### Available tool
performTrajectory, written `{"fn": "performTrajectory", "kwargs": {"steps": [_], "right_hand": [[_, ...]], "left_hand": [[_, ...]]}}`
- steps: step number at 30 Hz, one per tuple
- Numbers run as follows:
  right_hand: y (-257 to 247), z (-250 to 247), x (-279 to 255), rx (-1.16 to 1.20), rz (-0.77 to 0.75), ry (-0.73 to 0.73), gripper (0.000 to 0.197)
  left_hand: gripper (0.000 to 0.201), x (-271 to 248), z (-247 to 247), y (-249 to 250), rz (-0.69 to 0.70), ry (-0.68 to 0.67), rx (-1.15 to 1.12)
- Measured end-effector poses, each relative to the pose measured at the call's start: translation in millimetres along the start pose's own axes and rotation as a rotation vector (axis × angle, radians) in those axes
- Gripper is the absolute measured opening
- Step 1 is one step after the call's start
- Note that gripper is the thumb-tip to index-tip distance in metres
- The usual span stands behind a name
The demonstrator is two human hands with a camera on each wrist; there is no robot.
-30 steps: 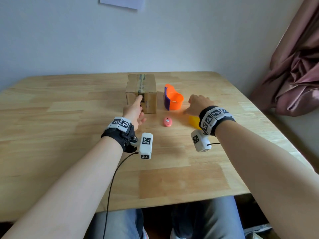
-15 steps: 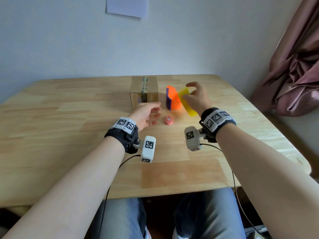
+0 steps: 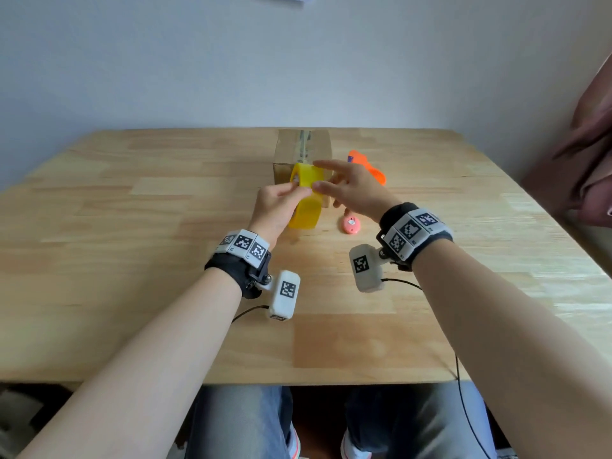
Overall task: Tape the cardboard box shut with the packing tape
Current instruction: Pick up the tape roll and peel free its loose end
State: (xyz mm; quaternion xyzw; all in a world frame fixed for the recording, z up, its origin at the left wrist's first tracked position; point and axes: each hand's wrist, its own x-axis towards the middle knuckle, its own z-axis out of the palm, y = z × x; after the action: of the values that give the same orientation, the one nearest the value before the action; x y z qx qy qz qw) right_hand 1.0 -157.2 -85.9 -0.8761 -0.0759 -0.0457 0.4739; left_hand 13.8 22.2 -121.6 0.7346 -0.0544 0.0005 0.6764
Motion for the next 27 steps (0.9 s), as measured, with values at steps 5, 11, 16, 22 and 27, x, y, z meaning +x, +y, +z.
{"fn": "performTrajectory", "kwargs": {"steps": [5,11,16,22,27], "right_hand": [[14,10,23,-0.085,-0.122,0.069,0.034],[24,10,45,-0.018,-0.136,0.075,0.026],[25,6,59,-0.004,-0.124,-0.028,0.047],[36,0,67,0.009,-0.036,-0.128,0.066],[44,-2,68,0.042,0.064,-0.263,0.081]], "left_hand": [[0.044,14,-4,-14,-0.04,0.014,-0.012],[0.028,39,-1,-17,-0.054,-0.018,-0.107],[0.025,63,3,-21,-0.088,-0.195,-0.216],[0.044,77,-2,-32,-0.034,-0.504,-0.327],[0.059,78,-8,-32,-0.026,-0.63,-0.302]]}}
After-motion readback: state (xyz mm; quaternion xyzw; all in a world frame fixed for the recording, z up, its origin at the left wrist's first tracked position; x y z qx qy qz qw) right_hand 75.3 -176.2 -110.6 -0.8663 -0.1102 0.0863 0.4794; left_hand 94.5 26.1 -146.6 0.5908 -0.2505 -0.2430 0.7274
